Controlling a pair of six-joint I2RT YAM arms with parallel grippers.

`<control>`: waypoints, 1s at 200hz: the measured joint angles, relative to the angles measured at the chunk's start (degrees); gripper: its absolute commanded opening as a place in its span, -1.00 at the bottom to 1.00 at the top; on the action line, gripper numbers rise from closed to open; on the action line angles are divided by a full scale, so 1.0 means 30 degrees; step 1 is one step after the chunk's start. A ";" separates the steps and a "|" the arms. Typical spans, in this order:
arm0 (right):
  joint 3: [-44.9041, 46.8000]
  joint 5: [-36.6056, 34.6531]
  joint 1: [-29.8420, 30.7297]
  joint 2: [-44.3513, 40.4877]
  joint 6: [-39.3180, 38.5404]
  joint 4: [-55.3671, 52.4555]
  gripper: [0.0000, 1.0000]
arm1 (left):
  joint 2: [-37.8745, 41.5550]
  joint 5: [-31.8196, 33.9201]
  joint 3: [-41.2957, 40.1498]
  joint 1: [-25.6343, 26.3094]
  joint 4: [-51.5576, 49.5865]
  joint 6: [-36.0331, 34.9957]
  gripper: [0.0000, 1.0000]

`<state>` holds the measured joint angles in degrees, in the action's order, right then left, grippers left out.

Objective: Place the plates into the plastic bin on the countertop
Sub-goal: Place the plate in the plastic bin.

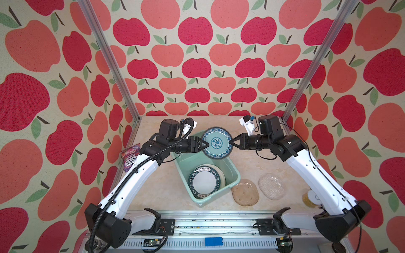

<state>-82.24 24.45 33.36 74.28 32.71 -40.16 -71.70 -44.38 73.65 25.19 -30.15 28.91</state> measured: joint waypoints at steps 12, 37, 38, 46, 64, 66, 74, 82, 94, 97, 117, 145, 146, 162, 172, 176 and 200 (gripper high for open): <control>0.0044 -0.0095 0.0138 0.0066 0.0073 0.0095 -1.00 | 0.0000 0.0000 -0.0015 -0.0007 -0.0022 -0.0015 -0.40; 0.0117 -0.0219 0.0379 0.0328 0.0204 0.0306 -1.00 | 0.0000 0.0211 -0.0058 -0.0109 -0.0197 0.0044 -0.68; 0.0117 -0.0219 0.0386 0.0335 0.0211 0.0321 -1.00 | 0.0000 0.0233 -0.0058 -0.0124 -0.0226 -0.0007 -0.69; 0.0117 -0.0240 0.0415 0.0393 0.0248 0.0437 -1.00 | 0.0000 0.0372 -0.0073 -0.0226 -0.0342 -0.0087 -0.75; 0.0138 -0.0335 0.0568 0.0459 0.0219 0.0590 -0.98 | 0.0007 0.0707 -0.0073 -0.0444 -0.0517 0.0058 -0.90; 0.0153 -0.0342 0.0612 0.0466 0.0211 0.0612 -0.98 | 0.0007 0.0772 -0.0073 -0.0474 -0.0517 0.0036 -0.93; 0.0160 -0.0408 0.0656 0.0495 0.0219 0.0678 -0.96 | 0.0007 0.0801 -0.0073 -0.0576 -0.0619 0.0036 -0.98; 0.0175 -0.0430 0.0721 0.0532 0.0226 0.0721 -0.89 | 0.0029 0.0845 -0.0066 -0.0670 -0.0707 0.0000 -1.00; 0.0175 -0.0415 0.0743 0.0627 0.0233 0.0743 -0.78 | 0.0058 0.0896 -0.0073 -0.0772 -0.0882 -0.0044 -1.00; 0.0175 -0.0423 0.0758 0.0656 0.0262 0.0758 -0.75 | 0.0058 0.0896 -0.0066 -0.0816 -0.0933 -0.0066 -1.00; 0.0175 -0.0546 0.0729 0.0787 0.0554 0.0801 -0.36 | 0.0138 0.1107 -0.0073 -0.1326 -0.1523 -0.0517 -1.00; 0.0168 -0.0816 0.0699 0.0889 0.0605 0.0794 -0.04 | 0.0189 0.1217 -0.0066 -0.2419 -0.2142 -0.1173 -1.00; 0.0168 -0.0816 0.0699 0.0896 0.0583 0.0801 -0.03 | 0.0189 0.1209 -0.0066 -0.2448 -0.2164 -0.1188 -1.00; 0.0168 -0.0940 0.0612 0.0962 0.0619 0.0780 0.02 | 0.0189 0.1166 -0.0051 -0.2841 -0.2659 -0.1705 -1.00; 0.0168 -0.0998 0.0488 0.0998 0.0612 0.0765 0.03 | 0.0182 0.1129 0.0029 -0.3009 -0.3045 -0.2244 -1.00; 0.0168 -0.1005 0.0437 0.1013 0.0619 0.0765 0.04 | 0.0175 0.1129 0.0080 -0.3045 -0.3213 -0.2463 -1.00; 0.0160 -0.0991 -0.0138 0.1020 0.0612 0.0714 0.06 | -0.0087 0.1166 0.0656 -0.3067 -0.4699 -0.4663 -1.00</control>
<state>-81.76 21.47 32.95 77.34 34.54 -38.02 -71.96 -40.88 75.61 15.99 -44.25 14.92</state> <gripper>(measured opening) 0.525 0.093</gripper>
